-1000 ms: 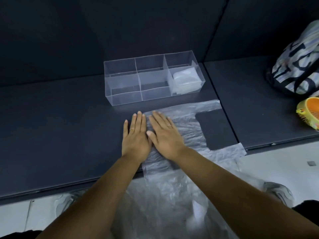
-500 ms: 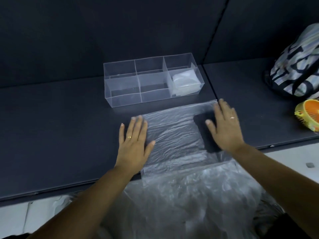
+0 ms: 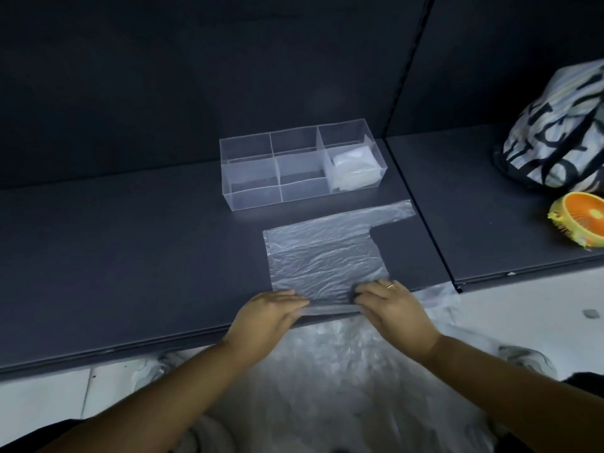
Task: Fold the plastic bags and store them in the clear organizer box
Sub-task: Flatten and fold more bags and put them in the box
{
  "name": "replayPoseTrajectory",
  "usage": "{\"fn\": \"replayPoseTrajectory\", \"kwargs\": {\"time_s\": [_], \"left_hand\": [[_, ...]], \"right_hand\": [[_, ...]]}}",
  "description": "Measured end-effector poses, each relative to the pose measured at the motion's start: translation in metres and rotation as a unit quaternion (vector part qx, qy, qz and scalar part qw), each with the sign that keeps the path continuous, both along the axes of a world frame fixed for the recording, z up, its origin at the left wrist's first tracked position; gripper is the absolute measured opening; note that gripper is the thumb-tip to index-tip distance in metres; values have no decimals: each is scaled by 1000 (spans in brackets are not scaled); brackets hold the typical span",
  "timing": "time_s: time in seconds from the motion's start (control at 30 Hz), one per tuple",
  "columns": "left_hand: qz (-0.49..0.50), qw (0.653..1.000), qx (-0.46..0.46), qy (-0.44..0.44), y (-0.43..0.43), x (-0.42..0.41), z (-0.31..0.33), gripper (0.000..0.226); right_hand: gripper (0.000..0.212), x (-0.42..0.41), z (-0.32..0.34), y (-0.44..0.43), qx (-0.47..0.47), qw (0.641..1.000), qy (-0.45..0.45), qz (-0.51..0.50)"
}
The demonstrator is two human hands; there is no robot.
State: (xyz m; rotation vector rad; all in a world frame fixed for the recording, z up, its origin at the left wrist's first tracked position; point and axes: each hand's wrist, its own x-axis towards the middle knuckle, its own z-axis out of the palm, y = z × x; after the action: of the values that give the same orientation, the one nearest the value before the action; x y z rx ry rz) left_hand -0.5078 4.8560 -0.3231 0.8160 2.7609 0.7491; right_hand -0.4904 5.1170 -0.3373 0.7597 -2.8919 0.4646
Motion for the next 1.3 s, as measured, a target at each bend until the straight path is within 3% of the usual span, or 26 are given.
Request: {"fn": "replayPoseTrajectory", "kwargs": {"time_s": [0.07, 0.17, 0.27, 0.37, 0.43, 0.53, 0.7, 0.83, 0.93, 1.0, 1.07, 1.17, 1.3], "left_hand": [[50, 984, 30, -167, -7, -12, 14, 25], [92, 944, 67, -310, -23, -32, 27, 30], [147, 901, 139, -384, -37, -49, 33, 15], [236, 867, 191, -395, -46, -66, 29, 18], [288, 853, 205, -384, -49, -75, 23, 16], [344, 846, 214, -348, -47, -85, 10, 11], [416, 866, 157, -230, -37, -97, -14, 20], [439, 882, 84, -151, -26, -97, -21, 29], [458, 888, 28, -20, -15, -90, -17, 21], [378, 918, 14, 117, -8, -82, -16, 14], [244, 956, 12, 165, 2, -72, -20, 21], [127, 985, -84, 79, 7, -64, -35, 50], [126, 972, -194, 40, 1, -63, -56, 70]], "right_hand": [[8, -8, 15, 15, -8, 998, -50, -24], [7, -26, 36, 46, -25, 970, -212, -118], [15, -47, 51, 75, -135, 920, -336, -153], [14, -68, 55, 92, -246, 869, -383, -193], [14, -83, 49, 95, -301, 841, -380, -239], [16, -105, 31, 85, -319, 828, -347, -303], [19, -129, 6, 64, -234, 827, -285, -423], [23, -133, 2, 55, -187, 824, -266, -465], [19, -131, 2, 52, -162, 828, -264, -467], [20, -130, 4, 51, -148, 832, -265, -464], [21, -130, 6, 50, -141, 836, -262, -461], [17, -130, 9, 49, -118, 841, -267, -455], [16, -131, 15, 38, -39, 847, -217, -484]]}}
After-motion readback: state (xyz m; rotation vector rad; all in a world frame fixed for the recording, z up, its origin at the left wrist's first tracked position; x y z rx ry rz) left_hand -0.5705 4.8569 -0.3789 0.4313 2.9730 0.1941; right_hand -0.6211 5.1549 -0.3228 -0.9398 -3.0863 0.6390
